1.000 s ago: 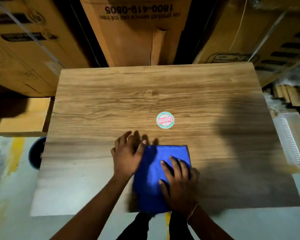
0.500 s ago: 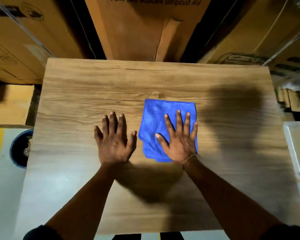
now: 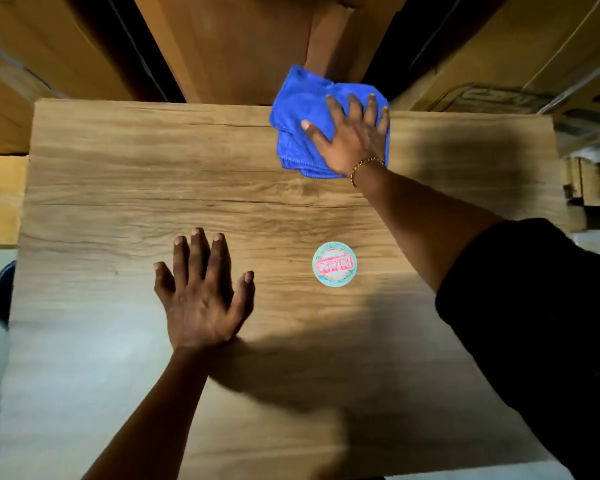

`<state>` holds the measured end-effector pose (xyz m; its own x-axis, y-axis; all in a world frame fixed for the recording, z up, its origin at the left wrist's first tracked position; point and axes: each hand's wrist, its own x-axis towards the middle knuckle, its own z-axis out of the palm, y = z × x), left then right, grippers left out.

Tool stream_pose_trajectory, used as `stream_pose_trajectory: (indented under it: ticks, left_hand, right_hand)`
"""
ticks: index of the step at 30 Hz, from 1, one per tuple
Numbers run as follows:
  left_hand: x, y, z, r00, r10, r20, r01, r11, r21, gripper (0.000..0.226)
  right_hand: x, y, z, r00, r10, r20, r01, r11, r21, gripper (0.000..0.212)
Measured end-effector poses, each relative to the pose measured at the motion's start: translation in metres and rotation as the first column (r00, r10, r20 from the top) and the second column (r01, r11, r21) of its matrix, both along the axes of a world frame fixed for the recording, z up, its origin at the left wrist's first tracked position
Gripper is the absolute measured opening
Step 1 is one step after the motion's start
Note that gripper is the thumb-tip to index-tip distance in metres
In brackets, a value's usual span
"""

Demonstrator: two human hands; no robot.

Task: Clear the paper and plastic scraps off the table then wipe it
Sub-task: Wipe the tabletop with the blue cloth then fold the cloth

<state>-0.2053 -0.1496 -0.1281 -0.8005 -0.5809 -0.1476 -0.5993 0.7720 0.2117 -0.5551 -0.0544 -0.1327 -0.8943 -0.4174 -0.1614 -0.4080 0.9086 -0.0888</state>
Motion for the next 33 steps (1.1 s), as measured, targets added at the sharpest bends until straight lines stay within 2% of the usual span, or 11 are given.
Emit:
stream_pose_trajectory:
  ticks: [9, 14, 18, 26, 28, 33]
  left_hand:
    - [0.001, 0.002, 0.0, 0.999, 0.013, -0.03, -0.012, 1.0, 0.025, 0.078]
    - [0.002, 0.002, -0.001, 0.999, -0.004, -0.034, 0.004, 1.0, 0.015, 0.078]
    - [0.005, 0.003, -0.004, 0.999, -0.008, -0.047, 0.008, 1.0, -0.007, 0.077]
    - [-0.002, 0.008, -0.003, 1.0, 0.002, -0.025, -0.003, 1.0, -0.026, 0.076]
    - [-0.02, 0.015, 0.002, 1.0, 0.014, -0.003, -0.014, 1.0, 0.002, 0.078]
    - [-0.074, 0.054, 0.003, 0.996, -0.089, 0.018, 0.087, 0.993, 0.083, 0.08]
  right_hand:
    - [0.049, 0.031, 0.001, 0.995, 0.095, 0.008, -0.095, 0.995, -0.017, 0.087]
    - [0.135, 0.075, 0.003, 0.987, 0.161, 0.024, -0.16, 0.987, -0.035, 0.086]
    - [0.223, 0.112, 0.007, 0.985, 0.169, 0.047, -0.169, 0.986, -0.008, 0.087]
    - [0.39, 0.202, 0.016, 0.98, 0.194, 0.053, -0.191, 0.98, -0.051, 0.084]
    - [0.422, 0.228, 0.013, 0.981, 0.195, 0.018, -0.193, 0.979, -0.059, 0.083]
    - [0.455, 0.279, 0.007, 0.98, 0.197, 0.008, -0.197, 0.98, -0.024, 0.081]
